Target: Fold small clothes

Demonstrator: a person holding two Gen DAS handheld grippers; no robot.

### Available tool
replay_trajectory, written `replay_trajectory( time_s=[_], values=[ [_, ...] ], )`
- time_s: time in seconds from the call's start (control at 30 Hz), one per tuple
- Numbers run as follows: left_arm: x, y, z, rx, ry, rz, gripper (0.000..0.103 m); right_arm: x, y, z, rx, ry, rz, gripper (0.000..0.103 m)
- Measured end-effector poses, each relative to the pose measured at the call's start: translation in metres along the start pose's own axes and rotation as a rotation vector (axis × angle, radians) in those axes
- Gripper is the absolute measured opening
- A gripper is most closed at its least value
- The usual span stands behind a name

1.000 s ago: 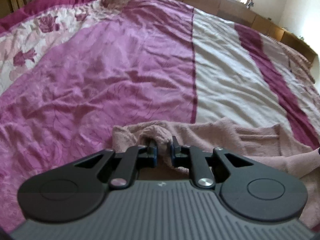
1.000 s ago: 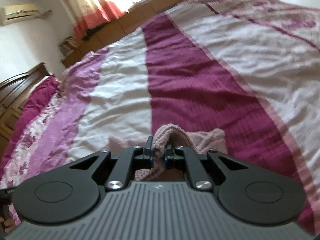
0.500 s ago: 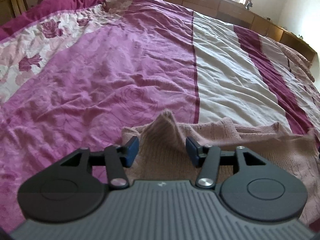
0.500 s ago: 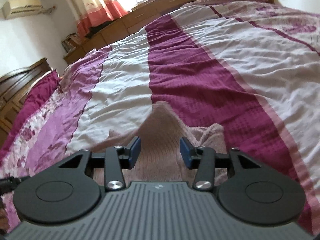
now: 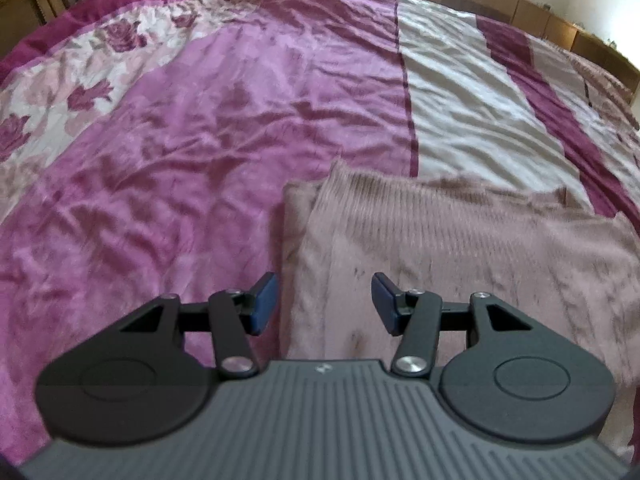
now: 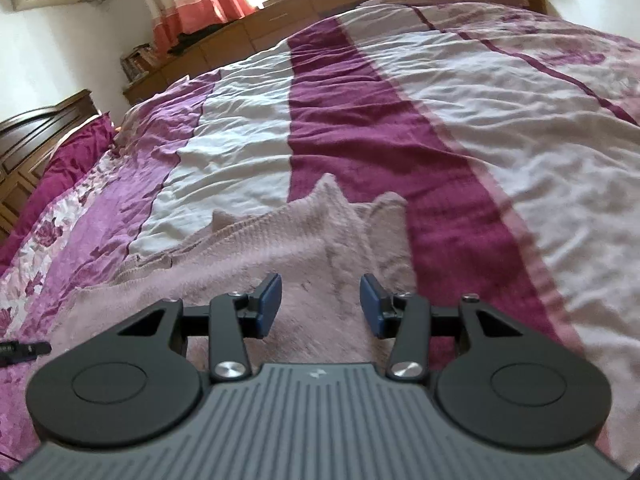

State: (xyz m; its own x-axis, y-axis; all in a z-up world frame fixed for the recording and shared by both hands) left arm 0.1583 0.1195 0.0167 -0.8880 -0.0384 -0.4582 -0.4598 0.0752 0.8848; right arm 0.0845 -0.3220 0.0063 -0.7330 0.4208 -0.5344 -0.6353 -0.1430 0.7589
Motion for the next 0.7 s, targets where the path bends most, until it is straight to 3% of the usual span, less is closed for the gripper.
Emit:
replay_trajectory(
  time_s=[0.03, 0.13, 0.27, 0.33, 0.37, 0.7],
  values=[
    [0.004, 0.001, 0.001, -0.004, 0.001, 0.012, 0.054, 0.002, 0.004, -0.004, 0.003, -0.01, -0.001, 0.054],
    [0.014, 0.006, 0.004, -0.014, 0.009, 0.037, 0.054, 0.008, 0.014, -0.018, 0.012, -0.052, -0.005, 0.078],
    [0.026, 0.009, 0.004, -0.023, 0.019, 0.068, 0.054, 0.019, 0.019, -0.032, -0.003, -0.091, 0.008, 0.078],
    [0.031, 0.009, 0.004, -0.028, 0.025, 0.083, 0.069, 0.025, 0.017, -0.037, -0.007, -0.105, 0.024, 0.078],
    [0.034, 0.009, 0.003, -0.032, 0.025, 0.084, 0.071, 0.029, 0.016, -0.038, -0.008, -0.11, 0.033, 0.078],
    [0.05, 0.012, 0.006, -0.043, 0.051, 0.101, 0.072, 0.051, -0.004, -0.021, -0.095, -0.107, 0.123, 0.08]
  ],
)
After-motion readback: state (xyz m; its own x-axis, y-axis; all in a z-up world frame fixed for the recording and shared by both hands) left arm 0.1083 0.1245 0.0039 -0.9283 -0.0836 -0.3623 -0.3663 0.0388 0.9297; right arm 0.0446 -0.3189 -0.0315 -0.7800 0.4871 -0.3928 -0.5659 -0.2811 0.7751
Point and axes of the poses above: each gripper's, at about its wrist camera, not at the fingertips, and y roughly against the way its jaws point, z to its left, x to its underside, the point moved 6 cm from there along -y, roughly the way its jaws point, and after that the axes turned 15 degrees about z, right-handed, at the moved point
